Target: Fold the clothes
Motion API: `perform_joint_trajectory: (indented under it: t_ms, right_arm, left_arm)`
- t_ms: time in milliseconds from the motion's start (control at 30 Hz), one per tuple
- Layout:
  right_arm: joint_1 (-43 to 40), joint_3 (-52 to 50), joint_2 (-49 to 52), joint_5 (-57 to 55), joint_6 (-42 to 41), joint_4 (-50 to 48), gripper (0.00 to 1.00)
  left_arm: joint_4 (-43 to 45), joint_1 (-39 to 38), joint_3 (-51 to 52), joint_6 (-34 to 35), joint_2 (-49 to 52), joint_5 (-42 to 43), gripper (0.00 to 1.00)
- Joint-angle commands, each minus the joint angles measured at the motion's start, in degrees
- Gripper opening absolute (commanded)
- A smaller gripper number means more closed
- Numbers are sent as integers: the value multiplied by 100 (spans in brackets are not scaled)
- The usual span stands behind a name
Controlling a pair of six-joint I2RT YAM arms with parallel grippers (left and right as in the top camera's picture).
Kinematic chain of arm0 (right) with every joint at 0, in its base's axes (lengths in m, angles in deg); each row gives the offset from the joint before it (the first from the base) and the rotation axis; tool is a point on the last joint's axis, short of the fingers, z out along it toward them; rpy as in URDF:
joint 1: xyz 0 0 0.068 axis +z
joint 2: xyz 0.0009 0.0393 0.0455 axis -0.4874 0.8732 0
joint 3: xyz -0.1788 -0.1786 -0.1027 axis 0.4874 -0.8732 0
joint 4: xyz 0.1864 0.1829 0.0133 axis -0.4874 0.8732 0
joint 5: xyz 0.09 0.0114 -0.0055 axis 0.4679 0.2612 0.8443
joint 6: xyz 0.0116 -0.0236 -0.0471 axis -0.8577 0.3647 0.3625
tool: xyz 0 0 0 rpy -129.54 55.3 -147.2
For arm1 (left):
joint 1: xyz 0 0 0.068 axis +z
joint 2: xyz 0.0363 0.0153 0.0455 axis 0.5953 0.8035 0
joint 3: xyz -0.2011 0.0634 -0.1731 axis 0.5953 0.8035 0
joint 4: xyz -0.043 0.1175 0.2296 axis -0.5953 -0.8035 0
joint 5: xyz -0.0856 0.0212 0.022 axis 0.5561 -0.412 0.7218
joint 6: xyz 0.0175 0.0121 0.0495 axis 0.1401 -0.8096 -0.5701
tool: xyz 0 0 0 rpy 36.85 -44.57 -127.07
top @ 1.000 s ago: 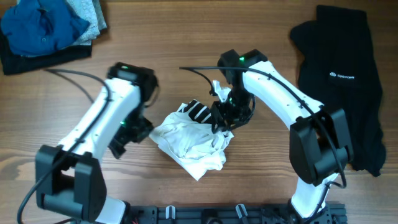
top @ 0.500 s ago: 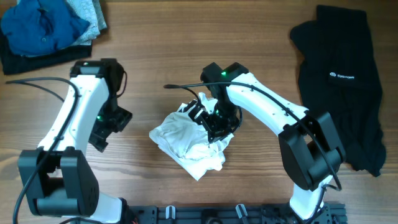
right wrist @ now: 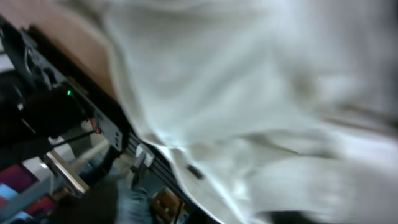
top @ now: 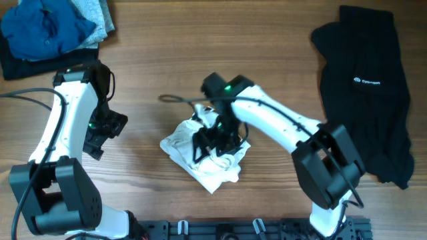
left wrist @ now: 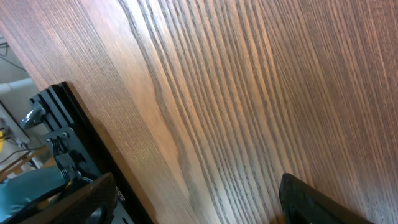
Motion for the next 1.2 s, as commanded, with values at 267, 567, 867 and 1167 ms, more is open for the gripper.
perform_joint_trajectory:
  t_ms: [267,567,867,1167]
  right_arm:
    - [-831,981,-402,-92,142,697,83]
    - [-1757,1119,-612,-299,153,396,94]
    - [-1397,79,-424,-570,-190,-385,36]
    - [-1056,-315,-175,63,127,-695,46]
  left_arm:
    - [164,33,26,-374,-111,-70,88]
    - [348,33,26,-402,-111,98,91]
    - [581,33,26,-831,-111,468,92]
    - [568,33,26,-833,-111,468,92]
